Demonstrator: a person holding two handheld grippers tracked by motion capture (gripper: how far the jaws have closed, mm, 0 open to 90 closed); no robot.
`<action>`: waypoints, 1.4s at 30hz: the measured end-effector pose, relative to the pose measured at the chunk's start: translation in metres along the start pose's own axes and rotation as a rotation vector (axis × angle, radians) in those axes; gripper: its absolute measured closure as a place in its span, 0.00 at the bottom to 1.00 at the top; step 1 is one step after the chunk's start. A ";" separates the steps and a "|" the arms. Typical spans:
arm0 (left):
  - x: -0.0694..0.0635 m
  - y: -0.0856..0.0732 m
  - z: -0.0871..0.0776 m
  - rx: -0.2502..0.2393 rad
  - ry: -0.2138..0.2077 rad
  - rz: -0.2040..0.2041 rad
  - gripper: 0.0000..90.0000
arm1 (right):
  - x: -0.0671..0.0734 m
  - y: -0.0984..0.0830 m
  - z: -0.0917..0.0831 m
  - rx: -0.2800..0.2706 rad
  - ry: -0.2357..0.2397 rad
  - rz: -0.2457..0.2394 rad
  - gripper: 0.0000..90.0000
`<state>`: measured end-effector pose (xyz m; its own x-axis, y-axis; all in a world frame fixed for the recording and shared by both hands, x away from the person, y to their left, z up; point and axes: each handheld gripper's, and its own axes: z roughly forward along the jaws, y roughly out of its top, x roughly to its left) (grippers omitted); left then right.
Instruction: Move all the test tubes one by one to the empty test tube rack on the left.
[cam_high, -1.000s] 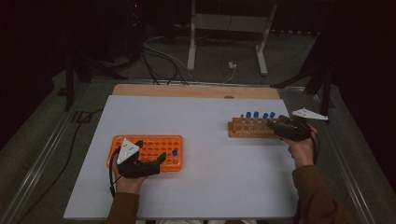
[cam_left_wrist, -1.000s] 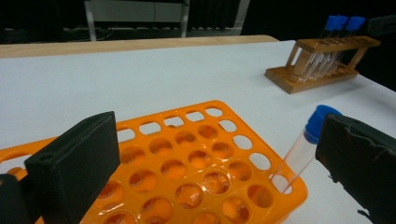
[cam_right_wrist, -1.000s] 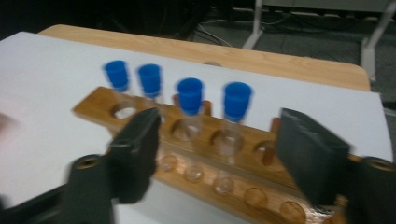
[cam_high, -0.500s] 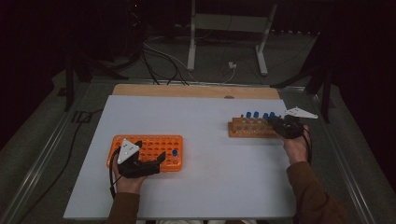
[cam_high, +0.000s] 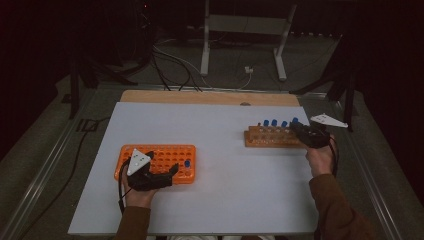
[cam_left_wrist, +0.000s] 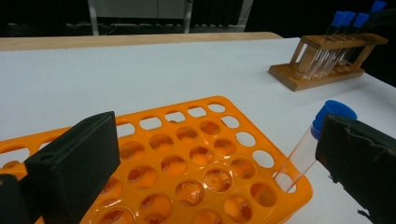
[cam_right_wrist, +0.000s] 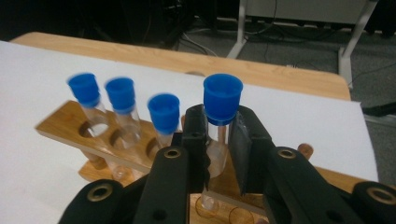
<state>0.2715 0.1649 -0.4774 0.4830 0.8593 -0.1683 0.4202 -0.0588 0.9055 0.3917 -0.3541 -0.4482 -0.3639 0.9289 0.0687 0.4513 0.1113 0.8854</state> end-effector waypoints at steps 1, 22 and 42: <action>0.000 0.000 0.000 0.000 0.000 0.000 0.01 | 0.001 0.002 -0.002 -0.005 -0.003 -0.012 0.86; 0.000 0.000 -0.001 -0.009 0.012 -0.008 0.01 | 0.017 0.038 -0.042 -0.056 0.050 -0.058 0.86; -0.009 0.028 -0.007 -0.074 0.052 0.002 0.01 | 0.077 0.037 -0.030 0.017 0.230 -0.103 0.86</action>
<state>0.2742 0.1592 -0.4480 0.4420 0.8848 -0.1477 0.3601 -0.0242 0.9326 0.3558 -0.2896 -0.3958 -0.5834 0.8079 0.0834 0.4154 0.2085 0.8854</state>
